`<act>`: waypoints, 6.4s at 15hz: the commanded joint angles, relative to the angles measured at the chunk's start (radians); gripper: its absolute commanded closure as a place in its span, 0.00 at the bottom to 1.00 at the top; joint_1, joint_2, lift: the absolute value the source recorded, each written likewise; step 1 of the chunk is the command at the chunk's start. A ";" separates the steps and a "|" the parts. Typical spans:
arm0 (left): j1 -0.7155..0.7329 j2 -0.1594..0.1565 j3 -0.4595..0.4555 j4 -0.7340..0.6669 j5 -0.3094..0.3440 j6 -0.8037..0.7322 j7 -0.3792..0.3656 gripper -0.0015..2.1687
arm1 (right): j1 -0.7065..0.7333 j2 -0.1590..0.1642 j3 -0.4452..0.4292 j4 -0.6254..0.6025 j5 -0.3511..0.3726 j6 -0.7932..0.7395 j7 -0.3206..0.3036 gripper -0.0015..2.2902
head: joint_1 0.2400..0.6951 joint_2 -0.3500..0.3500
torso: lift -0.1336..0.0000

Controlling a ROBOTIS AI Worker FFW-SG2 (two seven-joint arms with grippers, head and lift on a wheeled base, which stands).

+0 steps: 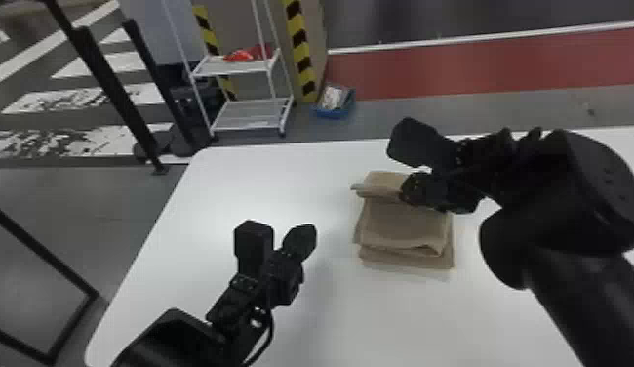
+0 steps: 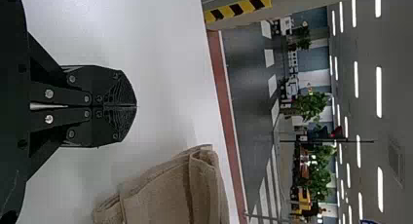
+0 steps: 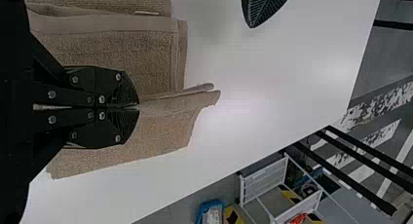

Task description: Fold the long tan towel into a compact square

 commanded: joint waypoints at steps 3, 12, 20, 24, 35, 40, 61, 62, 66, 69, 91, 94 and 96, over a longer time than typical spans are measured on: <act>-0.016 -0.018 -0.117 -0.006 -0.001 -0.020 -0.001 0.96 | 0.009 -0.043 -0.024 -0.031 -0.053 -0.022 0.016 0.74 | 1.00 0.80 | 0.07; -0.128 -0.094 -0.269 0.028 -0.036 0.078 0.031 0.96 | 0.002 -0.094 -0.051 -0.037 -0.124 -0.108 0.047 0.74 | 1.00 0.58 | 0.07; -0.153 -0.124 -0.321 0.065 -0.094 0.170 0.060 0.96 | -0.002 -0.121 -0.076 -0.072 -0.216 -0.160 0.105 0.74 | 1.00 0.57 | 0.07; -0.159 -0.132 -0.324 0.071 -0.103 0.179 0.064 0.96 | 0.012 -0.173 -0.073 -0.069 -0.253 -0.222 0.176 0.74 | 1.00 0.56 | 0.07; -0.148 -0.130 -0.324 0.065 -0.107 0.198 0.078 0.96 | 0.010 -0.196 -0.034 0.041 -0.248 -0.317 0.205 0.73 | 1.00 0.53 | 0.07; -0.136 -0.124 -0.317 0.057 -0.103 0.198 0.078 0.96 | 0.016 -0.173 -0.036 0.052 -0.250 -0.326 0.190 0.73 | 1.00 0.56 | 0.07; -0.122 -0.140 -0.370 0.048 -0.123 0.244 0.112 0.96 | 0.245 -0.204 -0.407 -0.155 -0.497 -0.406 0.027 0.05 | 1.00 0.44 | 0.07; -0.122 -0.144 -0.378 0.050 -0.123 0.244 0.118 0.96 | 0.262 -0.198 -0.427 -0.158 -0.517 -0.418 -0.008 0.04 | 1.00 0.42 | 0.07; -0.122 -0.169 -0.401 0.033 -0.123 0.247 0.134 0.96 | 0.277 -0.195 -0.462 -0.158 -0.578 -0.436 -0.057 0.04 | 1.00 0.35 | 0.07; -0.122 -0.167 -0.393 -0.012 -0.117 0.247 0.155 0.96 | 0.277 -0.193 -0.458 -0.158 -0.580 -0.443 -0.079 0.04 | 1.00 0.32 | 0.07; -0.044 -0.133 -0.068 -0.015 -0.100 -0.247 0.238 0.02 | 0.616 -0.114 -0.662 -0.375 -0.977 -0.341 -0.653 0.04 | 1.00 0.39 | 0.07; -0.013 -0.132 -0.059 -0.036 -0.096 -0.284 0.255 0.02 | 0.714 -0.088 -0.672 -0.471 -0.981 -0.314 -0.691 0.04 | 1.00 0.41 | 0.07; -0.005 -0.132 -0.057 -0.052 -0.102 -0.275 0.253 0.02 | 0.754 -0.077 -0.677 -0.511 -0.985 -0.283 -0.694 0.04 | 1.00 0.41 | 0.07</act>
